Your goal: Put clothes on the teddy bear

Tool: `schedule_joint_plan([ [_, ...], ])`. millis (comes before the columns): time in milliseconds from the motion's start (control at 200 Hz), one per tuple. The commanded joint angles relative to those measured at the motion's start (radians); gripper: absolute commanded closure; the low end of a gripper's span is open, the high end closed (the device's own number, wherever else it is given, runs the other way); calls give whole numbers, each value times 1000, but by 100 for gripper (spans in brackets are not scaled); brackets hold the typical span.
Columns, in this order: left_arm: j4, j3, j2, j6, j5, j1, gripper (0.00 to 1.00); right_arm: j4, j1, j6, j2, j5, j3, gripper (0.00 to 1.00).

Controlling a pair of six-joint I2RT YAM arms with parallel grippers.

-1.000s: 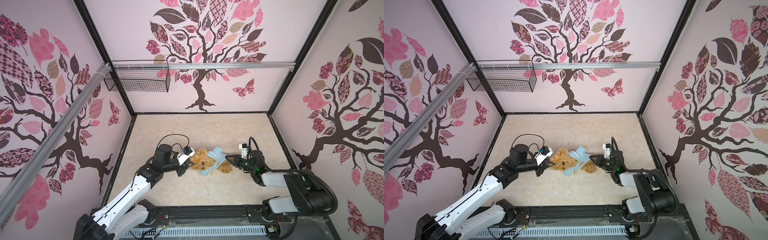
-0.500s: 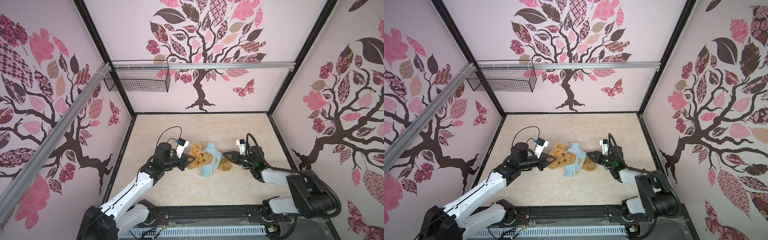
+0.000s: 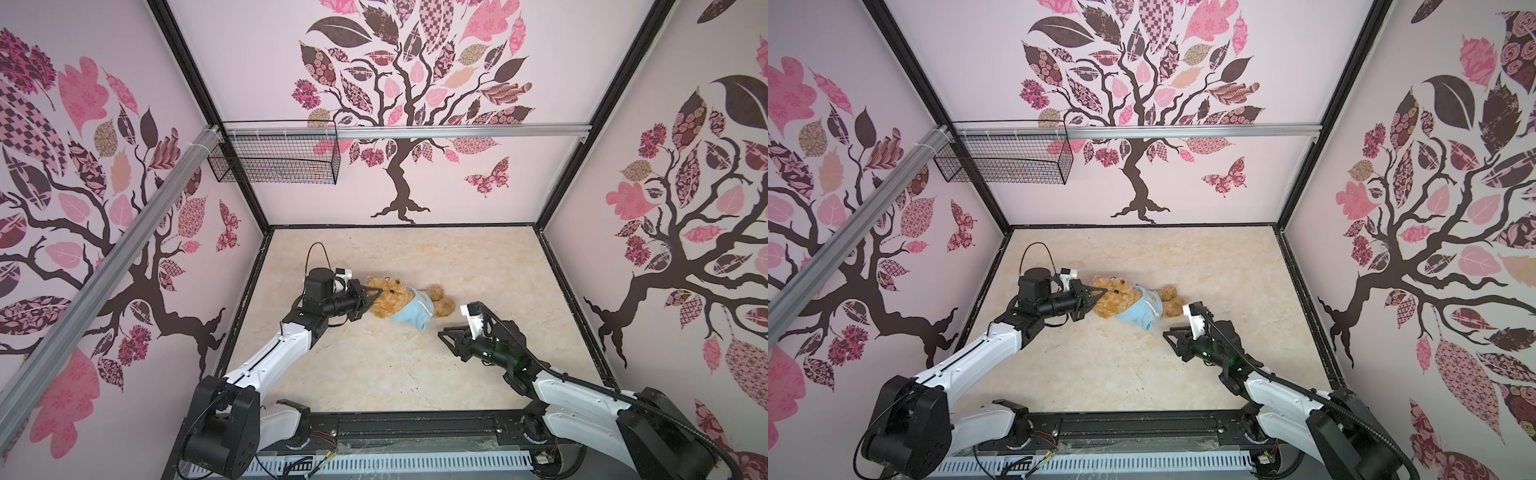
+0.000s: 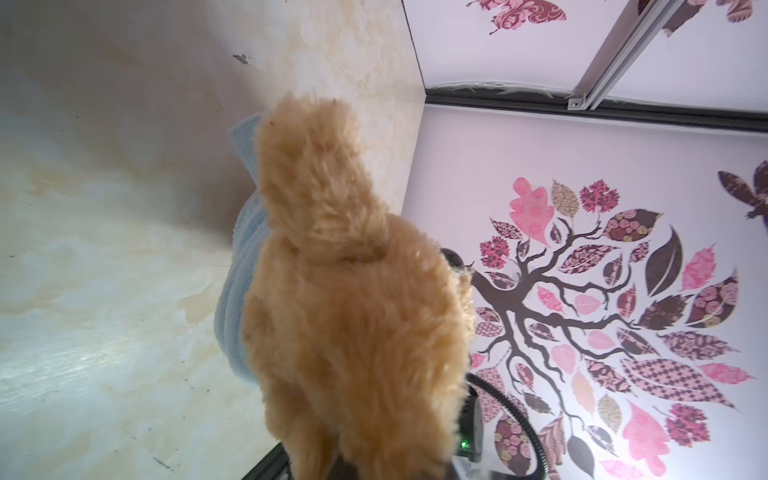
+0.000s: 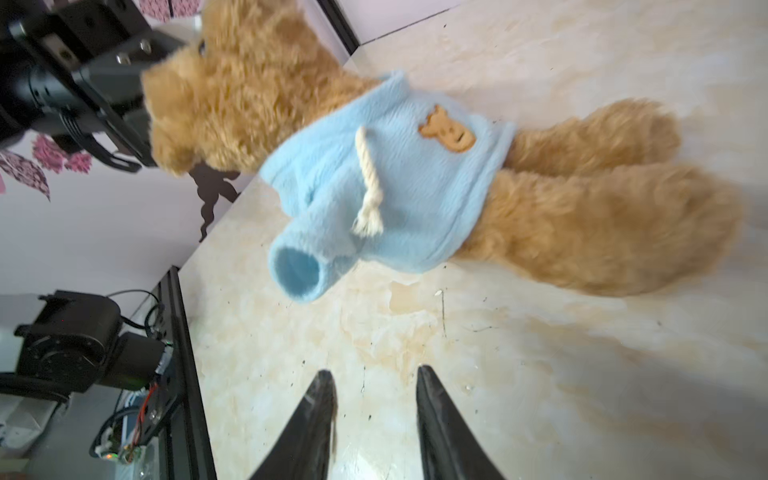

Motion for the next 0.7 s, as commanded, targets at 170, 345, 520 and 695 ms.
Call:
schedule_joint_plan([
  [170, 279, -96, 23, -338, 59, 0, 100, 479, 32, 28, 360, 55, 16, 62],
  [345, 282, -106, 19, -346, 61, -5, 100, 670, 39, 98, 518, 43, 44, 63],
  [520, 281, -104, 21, -338, 64, -12, 100, 721, 41, 121, 553, 36, 59, 64],
  [695, 282, -101, 30, -332, 63, -24, 100, 714, 41, 131, 542, 68, 63, 67],
])
